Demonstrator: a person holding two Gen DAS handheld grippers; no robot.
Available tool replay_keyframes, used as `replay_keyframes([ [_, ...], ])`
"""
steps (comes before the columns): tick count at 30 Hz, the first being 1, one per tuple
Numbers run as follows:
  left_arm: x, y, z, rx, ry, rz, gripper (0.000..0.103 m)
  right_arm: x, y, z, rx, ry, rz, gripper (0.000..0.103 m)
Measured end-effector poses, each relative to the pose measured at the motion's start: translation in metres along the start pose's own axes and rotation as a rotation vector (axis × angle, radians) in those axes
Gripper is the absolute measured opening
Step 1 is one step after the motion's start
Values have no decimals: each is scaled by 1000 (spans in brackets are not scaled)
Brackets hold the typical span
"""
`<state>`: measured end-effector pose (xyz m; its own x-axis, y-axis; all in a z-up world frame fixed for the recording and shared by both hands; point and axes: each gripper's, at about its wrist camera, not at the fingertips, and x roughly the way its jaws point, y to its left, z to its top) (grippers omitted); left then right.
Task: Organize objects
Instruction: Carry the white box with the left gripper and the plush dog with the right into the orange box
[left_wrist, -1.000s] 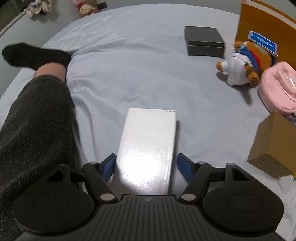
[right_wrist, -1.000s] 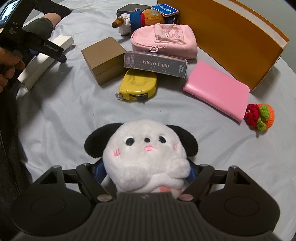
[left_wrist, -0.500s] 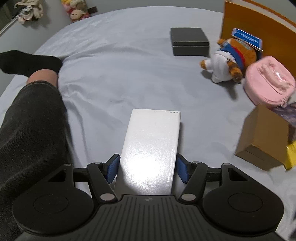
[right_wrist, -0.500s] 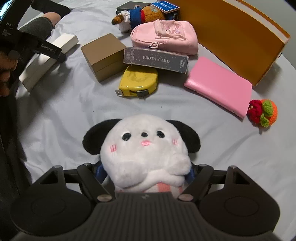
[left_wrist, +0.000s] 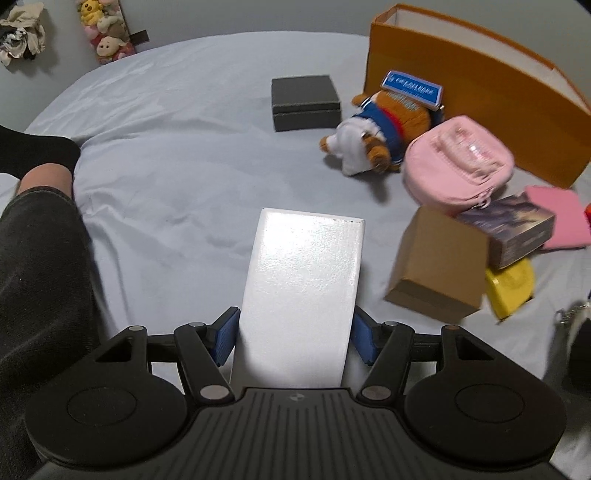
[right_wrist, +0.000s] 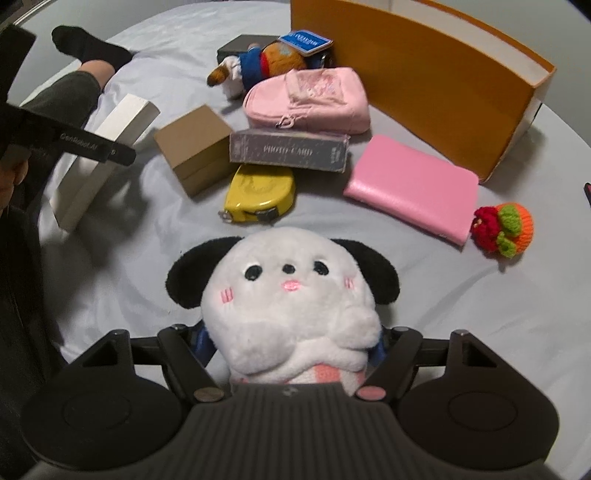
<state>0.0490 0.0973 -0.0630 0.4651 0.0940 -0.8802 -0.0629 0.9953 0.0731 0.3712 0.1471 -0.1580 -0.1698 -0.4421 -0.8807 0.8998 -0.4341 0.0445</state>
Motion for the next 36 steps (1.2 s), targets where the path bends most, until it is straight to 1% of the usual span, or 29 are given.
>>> replay_keyframes([
  [6, -13, -4, 6, -4, -31, -35, 72, -7, -11, 4, 21, -30, -13, 75],
  [11, -23, -11, 15, 7, -60, -47, 71, -14, -22, 13, 47, -62, -21, 75],
  [20, -34, -25, 34, 7, -103, -109, 71, -26, -43, 32, 82, -112, -34, 75],
  [30, -44, -43, 60, 51, -153, -141, 71, -35, -60, 47, 103, -159, -48, 75],
  [36, -56, -50, 80, 78, -195, -158, 71, -44, -69, 64, 98, -203, -59, 75],
])
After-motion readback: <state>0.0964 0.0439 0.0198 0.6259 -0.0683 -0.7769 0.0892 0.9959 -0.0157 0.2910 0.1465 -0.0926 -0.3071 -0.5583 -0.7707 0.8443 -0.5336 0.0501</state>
